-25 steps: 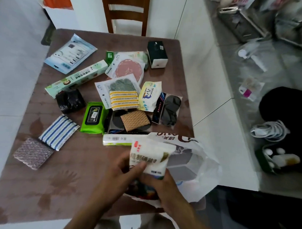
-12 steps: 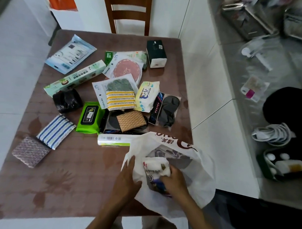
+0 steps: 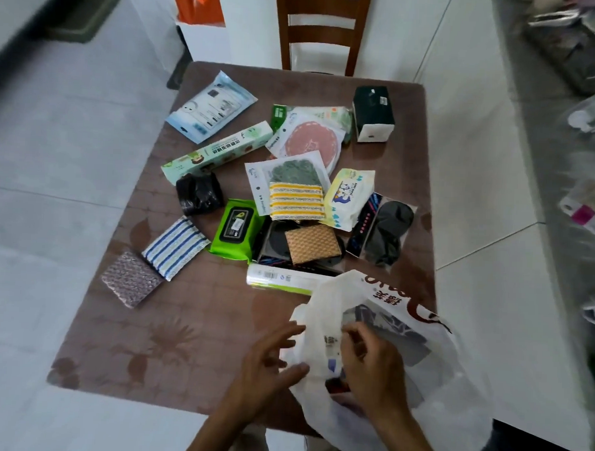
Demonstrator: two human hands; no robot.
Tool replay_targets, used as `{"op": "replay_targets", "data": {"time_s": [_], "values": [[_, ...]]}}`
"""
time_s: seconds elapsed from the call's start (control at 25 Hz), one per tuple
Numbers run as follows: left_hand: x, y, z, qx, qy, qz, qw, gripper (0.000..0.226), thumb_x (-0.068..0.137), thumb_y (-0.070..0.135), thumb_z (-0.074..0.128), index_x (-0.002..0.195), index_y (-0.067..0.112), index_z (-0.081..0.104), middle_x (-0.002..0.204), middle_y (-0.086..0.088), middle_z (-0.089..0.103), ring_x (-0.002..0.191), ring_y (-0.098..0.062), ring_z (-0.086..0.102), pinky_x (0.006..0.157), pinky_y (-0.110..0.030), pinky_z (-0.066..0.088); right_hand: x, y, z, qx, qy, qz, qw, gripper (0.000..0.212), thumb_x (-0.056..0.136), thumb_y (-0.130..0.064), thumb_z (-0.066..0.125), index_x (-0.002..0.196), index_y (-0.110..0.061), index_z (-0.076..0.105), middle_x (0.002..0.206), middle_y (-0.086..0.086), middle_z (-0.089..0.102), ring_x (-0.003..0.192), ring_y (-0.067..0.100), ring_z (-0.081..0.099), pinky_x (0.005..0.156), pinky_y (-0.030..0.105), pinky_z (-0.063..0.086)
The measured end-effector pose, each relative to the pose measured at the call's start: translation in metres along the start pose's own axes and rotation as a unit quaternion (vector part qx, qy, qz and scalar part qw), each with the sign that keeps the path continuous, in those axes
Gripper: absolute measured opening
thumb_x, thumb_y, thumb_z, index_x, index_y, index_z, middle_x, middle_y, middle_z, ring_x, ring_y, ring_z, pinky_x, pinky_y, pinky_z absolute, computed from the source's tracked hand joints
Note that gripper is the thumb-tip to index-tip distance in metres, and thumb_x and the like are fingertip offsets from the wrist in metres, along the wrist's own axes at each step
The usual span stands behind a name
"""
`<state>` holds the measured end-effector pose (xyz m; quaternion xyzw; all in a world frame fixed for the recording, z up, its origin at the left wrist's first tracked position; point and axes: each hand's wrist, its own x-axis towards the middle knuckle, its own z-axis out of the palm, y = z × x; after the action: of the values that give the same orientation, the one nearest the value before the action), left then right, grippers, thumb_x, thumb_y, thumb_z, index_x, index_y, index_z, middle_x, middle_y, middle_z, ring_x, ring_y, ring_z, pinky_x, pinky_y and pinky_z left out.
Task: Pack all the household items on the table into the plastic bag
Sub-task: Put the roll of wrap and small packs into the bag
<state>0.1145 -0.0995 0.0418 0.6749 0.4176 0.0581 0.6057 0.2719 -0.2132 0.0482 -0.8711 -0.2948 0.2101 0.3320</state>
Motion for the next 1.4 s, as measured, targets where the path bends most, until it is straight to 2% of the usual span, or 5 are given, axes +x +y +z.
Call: {"op": "replay_targets", "data": {"time_s": [0.24,0.4,0.64,1.08,1.4], "values": [[0.035,0.010,-0.032,0.041,0.060,0.003,0.997,0.014,0.079,0.039,0.069,0.088,0.049,0.066,0.089,0.024,0.072,0.084,0.006,0.066,0.070,-0.015,0.050,0.092,-0.081,0.032,-0.127,-0.044,-0.198,0.971,0.020,0.087,-0.028,0.057,0.104,-0.018,0.062,0.100,0.000,0.068,0.090,0.019,0.060,0.070,0.028,0.047],[0.040,-0.006,-0.034,0.062,0.028,-0.041,0.997,0.035,0.078,0.045,0.062,0.106,0.024,0.071,0.103,0.000,0.073,0.095,-0.018,0.068,0.087,-0.043,0.054,0.144,-0.061,0.088,-0.427,-0.265,-0.086,0.861,0.055,0.082,-0.030,0.067,0.132,-0.017,0.046,0.135,0.012,0.052,0.121,0.034,0.049,0.098,0.045,0.040],[0.031,-0.030,-0.046,0.057,0.037,-0.026,0.997,0.019,0.084,0.016,0.066,0.102,0.015,0.071,0.098,0.001,0.073,0.087,-0.010,0.067,0.080,-0.026,0.055,0.149,-0.024,0.115,-0.451,-0.236,-0.098,0.855,0.076,0.072,-0.029,0.076,0.138,-0.019,0.040,0.139,0.011,0.046,0.123,0.034,0.046,0.100,0.046,0.039],[0.037,0.002,-0.026,0.010,0.059,-0.017,0.998,0.022,0.085,0.008,0.068,0.075,0.028,0.071,0.076,0.004,0.074,0.069,-0.005,0.067,0.062,-0.018,0.050,0.142,-0.067,0.016,0.073,-0.095,-0.125,0.985,0.057,0.061,-0.031,0.074,0.112,-0.032,0.050,0.106,-0.004,0.063,0.092,0.012,0.062,0.070,0.028,0.053],[0.035,0.032,0.013,-0.001,0.052,0.005,0.999,0.012,0.086,0.002,0.066,0.094,0.009,0.071,0.091,0.001,0.072,0.076,-0.013,0.067,0.065,-0.019,0.054,0.126,-0.049,-0.061,0.580,-0.105,0.059,0.806,0.037,0.070,0.000,0.059,0.106,-0.005,0.059,0.101,0.014,0.068,0.100,0.034,0.064,0.083,0.051,0.055]]}}
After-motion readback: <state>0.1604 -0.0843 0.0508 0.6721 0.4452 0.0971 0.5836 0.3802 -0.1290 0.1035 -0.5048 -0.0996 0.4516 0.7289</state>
